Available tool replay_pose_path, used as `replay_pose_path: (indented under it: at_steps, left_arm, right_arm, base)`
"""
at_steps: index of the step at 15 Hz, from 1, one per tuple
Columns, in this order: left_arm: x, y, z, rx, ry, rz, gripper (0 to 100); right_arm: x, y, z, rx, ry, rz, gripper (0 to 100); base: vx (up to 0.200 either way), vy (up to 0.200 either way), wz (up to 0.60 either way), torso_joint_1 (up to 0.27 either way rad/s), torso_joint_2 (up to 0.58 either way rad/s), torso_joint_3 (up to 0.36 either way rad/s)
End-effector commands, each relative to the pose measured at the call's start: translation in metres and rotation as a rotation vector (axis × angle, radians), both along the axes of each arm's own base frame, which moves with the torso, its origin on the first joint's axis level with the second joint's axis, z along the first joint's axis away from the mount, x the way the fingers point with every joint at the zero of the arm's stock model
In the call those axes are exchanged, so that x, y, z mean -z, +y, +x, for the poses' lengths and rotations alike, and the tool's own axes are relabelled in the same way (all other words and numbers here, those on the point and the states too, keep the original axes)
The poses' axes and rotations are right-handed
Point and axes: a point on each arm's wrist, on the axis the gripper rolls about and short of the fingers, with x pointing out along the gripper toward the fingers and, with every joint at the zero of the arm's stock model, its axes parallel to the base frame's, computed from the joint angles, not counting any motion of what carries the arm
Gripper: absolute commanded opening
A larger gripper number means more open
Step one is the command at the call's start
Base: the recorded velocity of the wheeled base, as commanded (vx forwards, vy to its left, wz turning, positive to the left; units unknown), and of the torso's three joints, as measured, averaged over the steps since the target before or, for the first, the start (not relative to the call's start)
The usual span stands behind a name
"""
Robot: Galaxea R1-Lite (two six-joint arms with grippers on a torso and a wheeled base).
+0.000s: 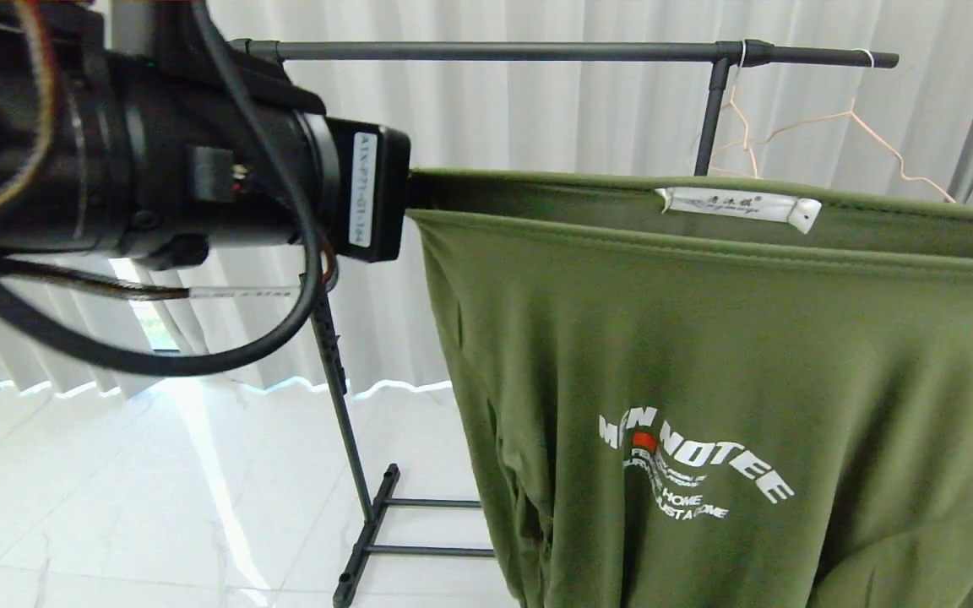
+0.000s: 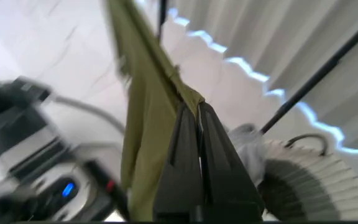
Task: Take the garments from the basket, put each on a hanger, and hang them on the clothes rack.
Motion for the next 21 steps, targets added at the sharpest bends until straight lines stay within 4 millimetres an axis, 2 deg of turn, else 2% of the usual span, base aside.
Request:
replay_pose_path:
  at_steps: [1,4,6,8,11,14,15,16,19,21]
  left_arm:
    - [0.0,0.027,-0.042,0.049,0.043,0.011,0]
    - [0.01,0.042,-0.087,0.194,0.099,0.022,0]
    - [0.019,0.043,-0.103,0.272,0.124,0.02,0]
    - [0.019,0.039,-0.112,0.326,0.148,-0.009,0]
    - [0.018,0.037,-0.121,0.379,0.145,-0.015,0]
    - [0.017,0.037,-0.12,0.34,0.123,-0.006,0]
    - [0.016,0.038,-0.12,0.327,0.113,-0.002,0]
    - [0.011,0.038,-0.116,0.285,0.082,0.001,0]
    - [-0.009,0.026,-0.075,0.109,0.017,0.031,0]
    - [-0.021,0.009,-0.047,0.04,-0.03,-0.009,0]
  right_arm:
    - [0.0,0.02,0.033,0.022,-0.01,0.006,0]
    - [-0.004,0.043,0.064,0.007,-0.113,0.077,0]
    - [-0.006,0.058,0.075,-0.036,-0.155,0.112,0]
    - [-0.006,0.07,0.077,-0.084,-0.161,0.12,0]
    - [-0.005,0.073,0.077,-0.096,-0.156,0.12,0]
    - [-0.003,0.066,0.074,-0.061,-0.15,0.109,0]
    - [-0.002,0.06,0.073,-0.014,-0.138,0.091,0]
    - [-0.002,0.044,0.071,0.092,-0.112,0.053,0]
    - [-0.013,0.022,0.054,0.163,-0.105,0.045,0]
    - [-0.01,0.014,0.04,0.162,-0.077,0.026,0]
  base:
    - [0.0,0.0,0.0,0.0,0.0,0.0]
    - [0.0,0.0,0.0,0.0,0.0,0.0]
    - [0.0,0.0,0.0,0.0,0.0,0.0]
    - [0.0,0.0,0.0,0.0,0.0,0.0]
    - [0.0,0.0,0.0,0.0,0.0,0.0]
    - [0.0,0.0,0.0,0.0,0.0,0.0]
    - [0.0,0.0,0.0,0.0,0.0,0.0]
    - [0.0,0.0,0.0,0.0,0.0,0.0]
    - [0.0,0.0,0.0,0.0,0.0,0.0]
    - [0.0,0.0,0.0,0.0,0.0,0.0]
